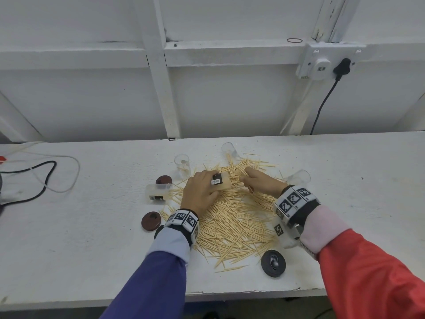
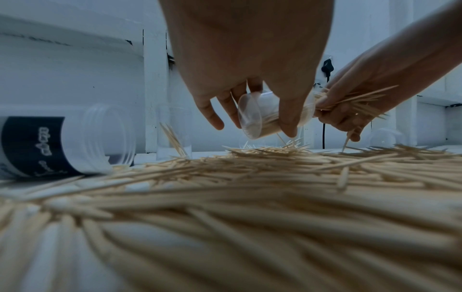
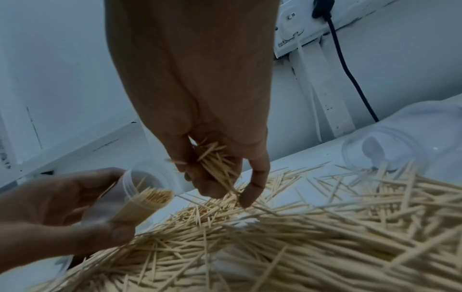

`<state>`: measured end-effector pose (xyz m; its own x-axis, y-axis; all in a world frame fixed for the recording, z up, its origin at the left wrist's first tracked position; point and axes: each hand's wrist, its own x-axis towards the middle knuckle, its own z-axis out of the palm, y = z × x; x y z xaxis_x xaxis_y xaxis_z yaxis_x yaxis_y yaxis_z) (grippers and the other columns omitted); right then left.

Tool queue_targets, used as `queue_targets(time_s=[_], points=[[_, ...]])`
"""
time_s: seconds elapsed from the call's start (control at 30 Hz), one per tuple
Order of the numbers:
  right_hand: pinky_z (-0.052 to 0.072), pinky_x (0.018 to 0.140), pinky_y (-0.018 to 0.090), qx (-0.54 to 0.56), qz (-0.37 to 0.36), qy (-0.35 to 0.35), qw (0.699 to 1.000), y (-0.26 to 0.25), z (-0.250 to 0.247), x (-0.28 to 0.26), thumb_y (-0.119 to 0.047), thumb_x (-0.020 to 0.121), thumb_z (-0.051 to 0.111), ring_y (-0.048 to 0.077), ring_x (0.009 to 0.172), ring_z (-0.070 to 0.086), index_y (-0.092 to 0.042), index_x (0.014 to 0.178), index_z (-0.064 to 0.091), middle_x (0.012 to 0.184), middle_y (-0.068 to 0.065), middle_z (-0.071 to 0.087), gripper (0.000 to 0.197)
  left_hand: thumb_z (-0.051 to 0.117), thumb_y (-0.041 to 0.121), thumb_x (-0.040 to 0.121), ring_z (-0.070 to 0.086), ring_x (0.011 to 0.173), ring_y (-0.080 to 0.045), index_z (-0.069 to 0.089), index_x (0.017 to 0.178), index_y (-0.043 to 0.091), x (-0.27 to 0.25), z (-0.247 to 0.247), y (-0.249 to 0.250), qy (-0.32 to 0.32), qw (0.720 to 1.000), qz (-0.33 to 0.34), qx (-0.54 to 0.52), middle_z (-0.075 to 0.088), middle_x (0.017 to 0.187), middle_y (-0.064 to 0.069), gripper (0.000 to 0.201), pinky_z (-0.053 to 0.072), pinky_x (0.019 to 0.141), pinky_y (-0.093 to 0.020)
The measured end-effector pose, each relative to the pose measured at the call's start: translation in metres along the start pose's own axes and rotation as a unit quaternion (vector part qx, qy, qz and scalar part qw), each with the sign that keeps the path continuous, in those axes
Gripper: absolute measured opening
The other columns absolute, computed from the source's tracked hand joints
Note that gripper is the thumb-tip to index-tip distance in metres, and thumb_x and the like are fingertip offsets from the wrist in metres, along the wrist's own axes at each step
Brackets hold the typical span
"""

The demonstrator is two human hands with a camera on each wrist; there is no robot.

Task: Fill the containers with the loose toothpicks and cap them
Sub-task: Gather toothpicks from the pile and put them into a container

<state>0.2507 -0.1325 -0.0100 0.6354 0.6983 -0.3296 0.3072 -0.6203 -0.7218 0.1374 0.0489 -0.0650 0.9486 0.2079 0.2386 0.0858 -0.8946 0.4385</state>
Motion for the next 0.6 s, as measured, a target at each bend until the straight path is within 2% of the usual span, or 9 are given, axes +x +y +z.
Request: queue_targets(time_s=[0.17,0.3,0.47,0.6], points=[[0.037,0.064,0.024,0.013,0.004,-0.002,1.0,-0.0012,0.0042,0.0006,-0.02,0.104,0.041,0.01,0.068,0.04,-0.018,0.081,0.037,0.079,-0.001,0.044,0.024,0.066,0.03,0.086,0.048,0.114,-0.021,0.048,0.136,0.016,0.0003,0.0003,0.0001,-0.002,1.0,0.001,0.005,0.056,0.127,-0.001,0.054,0.035,0.092,-0.035],[0.042,0.068,0.026,0.035,0.012,-0.007,0.999,-0.0015,0.0051,0.0008,-0.017,0.105,0.038,0.013,0.068,0.051,-0.014,0.093,0.037,0.076,0.0,0.055,0.013,0.066,0.03,0.086,0.05,0.114,-0.022,0.049,0.135,0.016,-0.0001,0.0003,0.0,0.003,1.0,0.003,-0.003,0.057,0.126,-0.002,0.054,0.036,0.092,-0.035],[0.043,0.061,0.019,0.039,-0.013,-0.002,0.999,-0.0034,0.0049,-0.0008,-0.017,0.105,0.039,0.011,0.064,0.046,-0.02,0.086,0.035,0.074,0.0,0.049,0.019,0.067,0.03,0.086,0.05,0.113,-0.022,0.05,0.135,0.016,0.0,0.0,0.0004,0.005,1.0,0.003,-0.006,0.057,0.126,-0.002,0.054,0.037,0.093,-0.036],[0.043,0.068,0.029,0.006,-0.02,-0.052,0.998,-0.0014,0.0043,-0.001,-0.02,0.104,0.04,0.013,0.067,0.045,-0.014,0.097,0.037,0.076,0.001,0.05,0.01,0.066,0.033,0.087,0.051,0.112,-0.022,0.05,0.134,0.016,0.0002,0.0009,0.0004,0.009,1.0,0.001,-0.009,0.057,0.124,-0.002,0.053,0.037,0.092,-0.037]])
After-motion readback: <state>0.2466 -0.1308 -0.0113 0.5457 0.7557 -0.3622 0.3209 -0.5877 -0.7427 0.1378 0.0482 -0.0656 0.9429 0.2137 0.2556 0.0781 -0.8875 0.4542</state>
